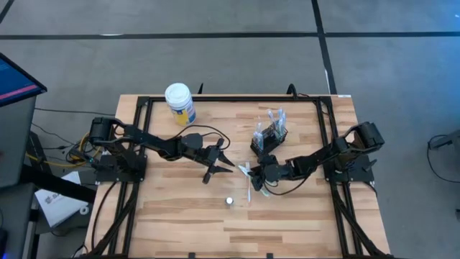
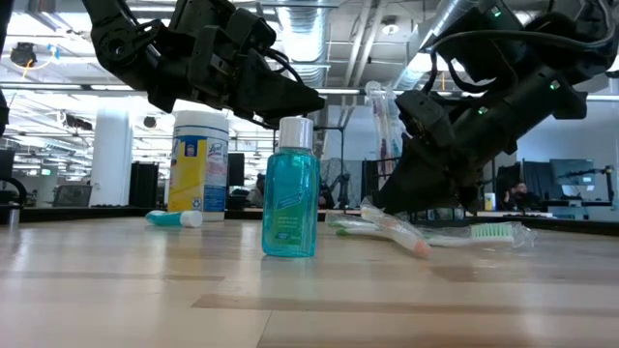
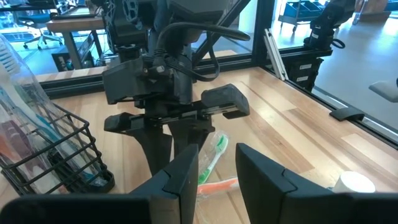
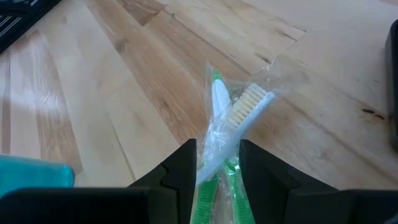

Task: Pick & Place toothbrushing station
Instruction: Put the orange toothbrush into the mesh organizer

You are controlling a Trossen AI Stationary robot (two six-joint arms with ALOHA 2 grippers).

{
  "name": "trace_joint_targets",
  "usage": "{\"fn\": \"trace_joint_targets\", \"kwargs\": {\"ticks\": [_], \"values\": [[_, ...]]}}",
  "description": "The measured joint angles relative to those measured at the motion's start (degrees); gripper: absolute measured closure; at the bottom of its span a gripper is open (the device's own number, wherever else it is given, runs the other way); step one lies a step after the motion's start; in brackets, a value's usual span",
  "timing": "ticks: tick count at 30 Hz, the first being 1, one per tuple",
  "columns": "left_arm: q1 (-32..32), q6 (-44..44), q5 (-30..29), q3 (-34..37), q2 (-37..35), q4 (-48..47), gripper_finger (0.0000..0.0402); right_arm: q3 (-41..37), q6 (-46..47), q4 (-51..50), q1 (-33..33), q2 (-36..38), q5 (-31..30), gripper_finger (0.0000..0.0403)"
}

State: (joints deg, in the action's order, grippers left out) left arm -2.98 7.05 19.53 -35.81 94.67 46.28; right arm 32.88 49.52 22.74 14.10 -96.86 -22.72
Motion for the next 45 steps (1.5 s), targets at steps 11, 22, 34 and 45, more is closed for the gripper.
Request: {"fn": "trace_joint_targets", "kwargs": {"ticks": [11,22,34,45], "values": [[0.01,-0.01,0.0,0.0,0.0,0.0,0.0301,0.0,0.02,-0.06,-0.78,0.0,0.22,0.029],[0.01,-0.01,0.02,0.0,0.0,0.0,0.0301,0.21,1.99,0.04,-0.67,-2.22,0.45,0.029],[0.02,0.0,0.02,0.0,0.0,-0.04,0.0301,6.76,-2.38,0.44,-2.55,-9.14,4.0,0.0337],[0.01,-0.01,0.02,0.0,0.0,-0.26,0.0301,6.73,-6.44,-0.81,-2.48,-4.92,5.14,0.0397]]}}
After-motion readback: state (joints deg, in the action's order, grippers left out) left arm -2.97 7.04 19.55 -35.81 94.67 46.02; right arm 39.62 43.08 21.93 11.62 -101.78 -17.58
